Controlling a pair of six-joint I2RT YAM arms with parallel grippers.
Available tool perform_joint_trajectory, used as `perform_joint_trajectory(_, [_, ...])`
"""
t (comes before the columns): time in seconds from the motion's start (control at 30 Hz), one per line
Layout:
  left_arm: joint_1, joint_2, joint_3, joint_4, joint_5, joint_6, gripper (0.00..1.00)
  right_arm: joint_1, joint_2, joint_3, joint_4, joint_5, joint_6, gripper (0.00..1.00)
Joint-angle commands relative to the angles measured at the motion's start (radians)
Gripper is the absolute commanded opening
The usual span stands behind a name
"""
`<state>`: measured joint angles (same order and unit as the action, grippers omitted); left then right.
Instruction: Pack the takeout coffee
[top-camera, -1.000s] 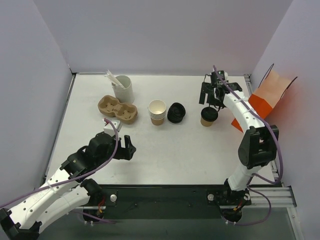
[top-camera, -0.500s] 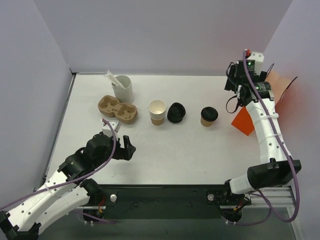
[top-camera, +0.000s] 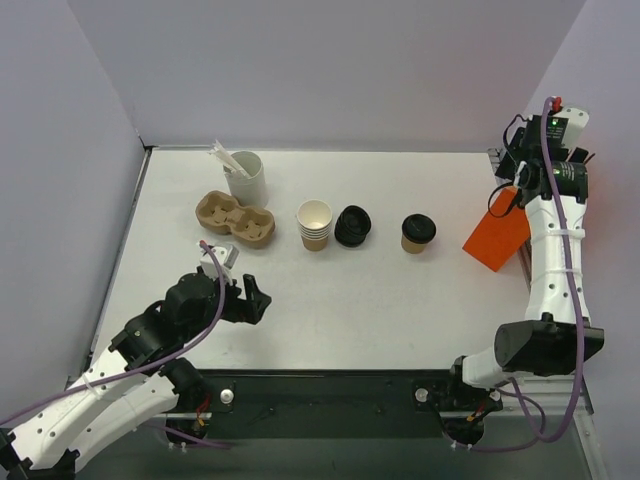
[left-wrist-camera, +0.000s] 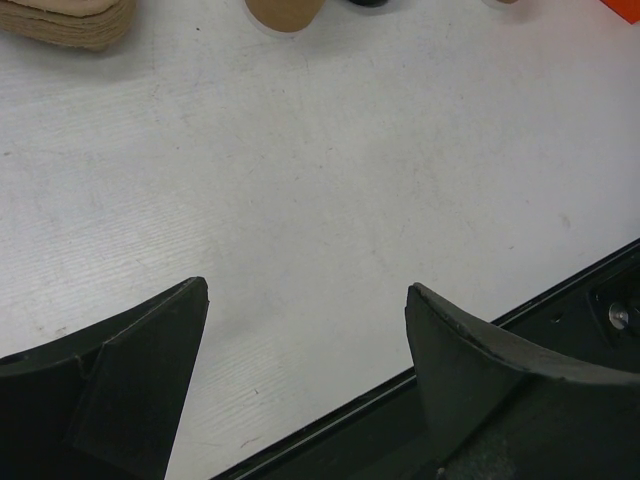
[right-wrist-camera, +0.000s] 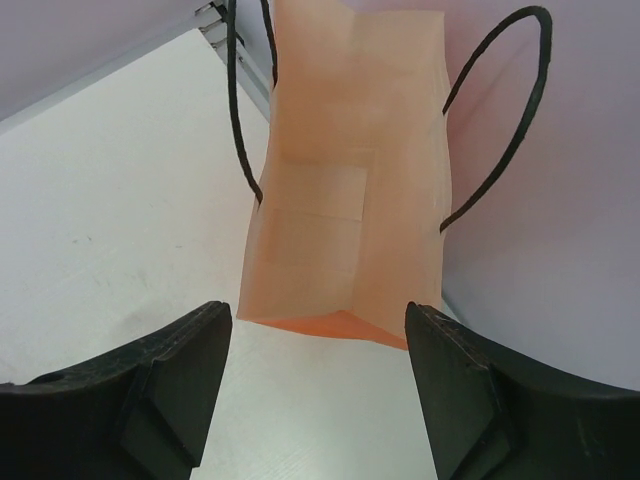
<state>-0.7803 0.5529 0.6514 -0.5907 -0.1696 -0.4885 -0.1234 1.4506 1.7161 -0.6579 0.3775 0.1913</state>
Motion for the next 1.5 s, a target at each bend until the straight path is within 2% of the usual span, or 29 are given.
perform_joint_trajectory(0.0, [-0.019,-0.01,0.001,0.046,0.015,0.005,0.89,-0.035,0.069,0.062,-0.029,-0.057,0.02,0.7])
perform_joint_trajectory(0.3, [-0.031,-0.016,-0.001,0.046,0.005,0.005,0.9,-0.058,0.174,0.076,-0.029,-0.091,0.043,0.69])
perform_joint_trajectory(0.4, [-0.036,-0.022,0.001,0.045,0.001,0.005,0.89,-0.068,0.186,0.074,-0.031,-0.088,0.045,0.63])
perform_joint_trajectory(0.5, [-0.039,-0.027,0.001,0.046,-0.002,0.005,0.89,-0.081,0.192,0.068,-0.029,-0.094,0.05,0.49])
perform_joint_trajectory(0.53, [-0.039,-0.027,-0.001,0.046,-0.002,0.005,0.89,-0.081,0.194,0.066,-0.031,-0.092,0.051,0.4])
perform_joint_trajectory(0.6, [-0.04,-0.031,-0.002,0.048,-0.002,0.005,0.89,-0.082,0.188,0.065,-0.031,-0.094,0.05,0.31])
perform_joint_trajectory(0.63, [-0.04,-0.031,-0.002,0.048,-0.002,0.005,0.89,-0.084,0.186,0.066,-0.031,-0.095,0.046,0.21])
perform_joint_trajectory(0.7, [-0.043,-0.037,-0.004,0.049,-0.002,0.005,0.89,-0.081,0.172,0.077,-0.032,-0.103,0.027,0.13])
perform_joint_trajectory(0.73, [-0.042,-0.038,-0.004,0.049,-0.002,0.005,0.89,-0.079,0.166,0.082,-0.035,-0.101,0.016,0.05])
perform_joint_trajectory(0.8, [-0.042,-0.041,-0.006,0.052,0.001,0.005,0.89,-0.075,0.148,0.092,-0.042,-0.083,-0.015,0.0])
perform_joint_trajectory(1.03, [-0.042,-0.06,-0.012,0.065,0.012,0.005,0.89,-0.007,0.064,0.157,-0.078,0.038,-0.124,0.0])
perform_joint_trajectory(1.23, [-0.043,-0.091,-0.012,0.069,0.002,0.013,0.88,0.103,-0.002,0.244,-0.128,0.126,-0.182,0.0])
perform_joint_trajectory(1.37, [-0.042,-0.1,0.007,0.065,-0.019,0.022,0.89,0.139,-0.085,0.234,-0.123,-0.066,-0.228,0.0])
perform_joint_trajectory(1.4, [-0.042,-0.097,0.026,0.051,-0.025,0.022,0.89,0.142,-0.132,0.2,-0.105,-0.185,-0.228,0.01])
perform_joint_trajectory(1.47, [-0.043,-0.093,0.053,0.035,-0.034,0.019,0.89,0.192,-0.192,0.137,-0.065,-0.262,-0.249,0.01])
